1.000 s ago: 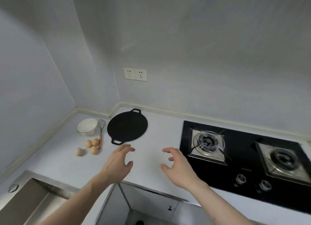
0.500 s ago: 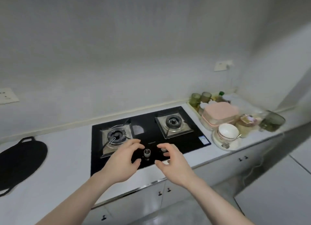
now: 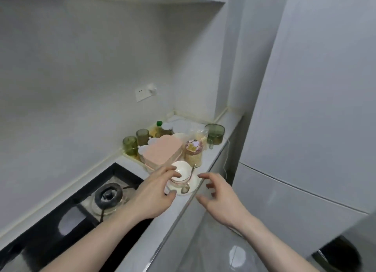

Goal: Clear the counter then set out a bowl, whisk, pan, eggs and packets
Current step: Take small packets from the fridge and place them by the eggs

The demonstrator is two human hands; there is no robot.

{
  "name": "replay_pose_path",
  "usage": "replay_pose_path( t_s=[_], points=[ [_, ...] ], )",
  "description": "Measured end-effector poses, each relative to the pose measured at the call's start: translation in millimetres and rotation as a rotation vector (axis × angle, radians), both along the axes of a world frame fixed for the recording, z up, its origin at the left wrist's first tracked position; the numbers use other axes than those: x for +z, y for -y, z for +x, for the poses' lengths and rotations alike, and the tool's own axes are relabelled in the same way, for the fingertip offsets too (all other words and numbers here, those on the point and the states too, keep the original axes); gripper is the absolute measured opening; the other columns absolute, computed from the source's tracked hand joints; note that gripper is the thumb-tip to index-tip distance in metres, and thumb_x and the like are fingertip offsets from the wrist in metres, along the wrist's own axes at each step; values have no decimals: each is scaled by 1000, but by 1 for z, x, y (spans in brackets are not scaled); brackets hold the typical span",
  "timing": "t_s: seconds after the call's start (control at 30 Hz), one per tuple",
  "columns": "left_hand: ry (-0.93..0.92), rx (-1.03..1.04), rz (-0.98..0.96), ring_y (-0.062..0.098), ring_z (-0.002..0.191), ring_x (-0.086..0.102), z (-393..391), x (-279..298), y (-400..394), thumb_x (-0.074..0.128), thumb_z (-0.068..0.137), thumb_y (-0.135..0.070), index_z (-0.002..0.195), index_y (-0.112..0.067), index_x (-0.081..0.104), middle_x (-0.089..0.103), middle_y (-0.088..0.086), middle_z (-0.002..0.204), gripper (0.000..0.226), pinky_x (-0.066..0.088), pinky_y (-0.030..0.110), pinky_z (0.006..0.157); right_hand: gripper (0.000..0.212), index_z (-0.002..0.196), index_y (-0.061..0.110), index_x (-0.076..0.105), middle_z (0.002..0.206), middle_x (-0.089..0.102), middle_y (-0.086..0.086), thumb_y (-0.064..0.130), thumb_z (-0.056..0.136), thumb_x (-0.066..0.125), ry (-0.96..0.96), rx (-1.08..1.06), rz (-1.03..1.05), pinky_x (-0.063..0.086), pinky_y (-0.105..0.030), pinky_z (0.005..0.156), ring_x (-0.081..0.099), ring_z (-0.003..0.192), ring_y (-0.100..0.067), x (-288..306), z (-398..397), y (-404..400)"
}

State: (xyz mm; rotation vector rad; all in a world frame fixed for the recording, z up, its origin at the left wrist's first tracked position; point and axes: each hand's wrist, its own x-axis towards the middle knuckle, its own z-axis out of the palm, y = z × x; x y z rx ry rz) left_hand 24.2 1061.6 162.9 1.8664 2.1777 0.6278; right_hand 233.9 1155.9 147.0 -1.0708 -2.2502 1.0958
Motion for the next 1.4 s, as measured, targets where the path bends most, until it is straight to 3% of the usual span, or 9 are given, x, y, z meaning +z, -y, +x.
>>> replay_pose_path(
  t_s=[0.1, 0.2, 0.3, 0.5, 0.67, 0.87, 1.1, 1.23, 1.4],
  points=[
    [-12, -127, -21, 5, 137, 40, 16, 12, -79, 63, 86, -30, 132, -34, 56, 43, -20, 145, 46, 35, 27, 112, 49, 132, 35, 54, 126, 52, 16, 29, 87, 72, -21, -135, 6, 39, -4, 87, 54, 106, 2, 9, 32, -45],
    [4, -199, -34, 6, 133, 45, 37, 26, -164, 57, 81, -40, 129, -41, 54, 44, -21, 143, 49, 42, 38, 111, 48, 131, 36, 54, 127, 53, 16, 30, 87, 72, -47, -226, 1, 46, -19, 97, 55, 112, -2, 14, 67, -92],
    [59, -211, -13, 11, 128, 49, 66, 40, -240, 64, 84, -30, 135, -30, 54, 48, -10, 142, 52, 41, 29, 106, 47, 130, 37, 54, 130, 53, 17, 30, 88, 72, -58, -263, -9, 49, -29, 100, 55, 115, -2, 15, 96, -135],
    [251, -119, 15, 23, 131, 52, 122, 71, -371, 70, 85, -20, 151, -18, 37, 41, 5, 151, 73, 38, 23, 99, 47, 132, 39, 51, 133, 49, 18, 29, 90, 69, -45, -271, -12, 47, -27, 100, 53, 118, -2, 25, 140, -217],
    [445, -7, 38, 24, 140, 44, 143, 83, -446, 71, 87, -21, 159, -18, 18, 31, 3, 162, 89, 42, 34, 109, 48, 134, 36, 51, 135, 48, 20, 27, 91, 68, -44, -262, -21, 45, -22, 97, 52, 118, -1, 31, 165, -273],
    [537, -18, -3, 18, 117, 61, 154, 80, -486, 74, 76, -26, 141, -22, 42, 60, -5, 131, 72, 49, 35, 101, 48, 133, 37, 52, 135, 49, 19, 30, 89, 69, -15, -275, 4, 47, -22, 98, 53, 116, 1, 31, 174, -306],
    [534, -77, 64, 15, 106, 64, 142, 75, -495, 74, 69, -33, 123, -27, 43, 62, -7, 121, 62, 55, 40, 94, 46, 129, 38, 54, 133, 51, 20, 29, 88, 72, -35, -361, 12, 46, -19, 95, 54, 114, 2, 32, 169, -306],
    [679, -157, 65, 15, 111, 62, 137, 71, -497, 73, 86, -23, 138, -14, 40, 60, -2, 130, 62, 50, 30, 91, 45, 129, 39, 53, 132, 50, 22, 29, 89, 71, -37, -382, 4, 46, -17, 94, 53, 115, 3, 31, 154, -293],
    [675, -264, 78, 10, 114, 58, 127, 68, -484, 65, 96, -27, 145, -11, 35, 56, -3, 134, 59, 46, 26, 93, 44, 129, 41, 52, 132, 48, 24, 29, 90, 69, -30, -392, -13, 44, -11, 90, 52, 115, 6, 25, 131, -268]
  ],
)
